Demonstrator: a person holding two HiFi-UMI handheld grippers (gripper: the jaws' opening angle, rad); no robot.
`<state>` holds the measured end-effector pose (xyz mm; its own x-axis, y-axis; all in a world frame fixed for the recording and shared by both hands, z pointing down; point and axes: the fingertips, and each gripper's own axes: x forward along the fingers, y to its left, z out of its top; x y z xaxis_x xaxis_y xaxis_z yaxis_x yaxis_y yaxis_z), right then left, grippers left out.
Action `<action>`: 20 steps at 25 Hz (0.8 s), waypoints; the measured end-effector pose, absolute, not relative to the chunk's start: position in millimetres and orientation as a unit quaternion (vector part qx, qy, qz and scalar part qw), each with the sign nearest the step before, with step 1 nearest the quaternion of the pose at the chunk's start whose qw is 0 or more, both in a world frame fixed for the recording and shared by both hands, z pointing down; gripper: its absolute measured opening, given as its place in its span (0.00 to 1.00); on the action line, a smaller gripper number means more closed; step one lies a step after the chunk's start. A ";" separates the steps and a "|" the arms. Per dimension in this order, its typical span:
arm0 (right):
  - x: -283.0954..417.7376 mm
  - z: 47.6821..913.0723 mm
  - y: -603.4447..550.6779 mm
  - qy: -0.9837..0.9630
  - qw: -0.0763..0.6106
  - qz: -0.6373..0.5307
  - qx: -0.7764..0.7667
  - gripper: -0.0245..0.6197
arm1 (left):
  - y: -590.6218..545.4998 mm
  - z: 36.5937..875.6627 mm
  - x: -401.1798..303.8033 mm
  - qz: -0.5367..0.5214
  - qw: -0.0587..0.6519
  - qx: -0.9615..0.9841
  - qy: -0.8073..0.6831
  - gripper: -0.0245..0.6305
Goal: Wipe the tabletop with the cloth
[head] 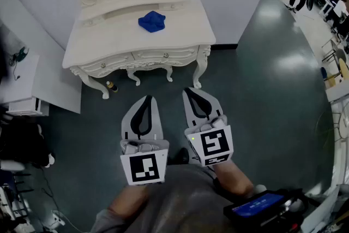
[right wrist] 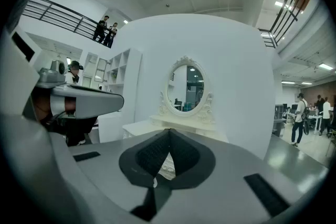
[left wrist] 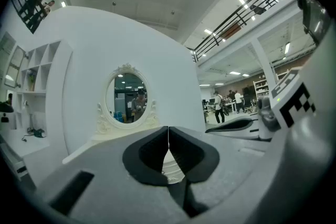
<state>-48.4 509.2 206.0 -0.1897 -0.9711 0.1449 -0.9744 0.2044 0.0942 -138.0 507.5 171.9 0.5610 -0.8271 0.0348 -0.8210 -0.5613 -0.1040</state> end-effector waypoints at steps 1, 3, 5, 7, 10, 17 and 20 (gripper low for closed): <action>-46.8 205.9 509.6 -0.771 0.085 0.009 0.631 0.06 | 507.9 172.0 -136.7 -0.040 0.037 -0.882 0.468 0.06; -43.4 206.3 510.5 -0.773 0.082 0.010 0.629 0.06 | 508.7 173.2 -133.9 -0.040 0.034 -0.881 0.471 0.06; -39.1 208.8 510.9 -0.777 0.080 0.014 0.624 0.06 | 509.1 176.6 -130.6 -0.042 0.032 -0.879 0.474 0.06; -33.0 211.6 508.5 -0.777 0.079 0.020 0.624 0.06 | 508.1 180.6 -127.4 -0.045 0.030 -0.877 0.478 0.06; -25.4 213.1 500.0 -0.772 0.079 0.026 0.630 0.06 | 502.8 185.4 -126.1 -0.052 0.025 -0.874 0.482 0.06; -28.0 232.4 462.1 -0.778 0.089 0.040 0.621 0.06 | 461.3 199.3 -131.4 -0.056 0.012 -0.869 0.491 0.06; -27.3 240.0 436.1 -0.776 0.096 0.043 0.621 0.06 | 432.9 204.5 -130.8 -0.054 0.007 -0.871 0.488 0.06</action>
<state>-27.3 436.1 240.0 -0.2096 -0.9565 0.2031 -0.9731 0.2244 0.0526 -130.8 432.9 204.5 0.5176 -0.8512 0.0866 -0.8496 -0.5233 -0.0654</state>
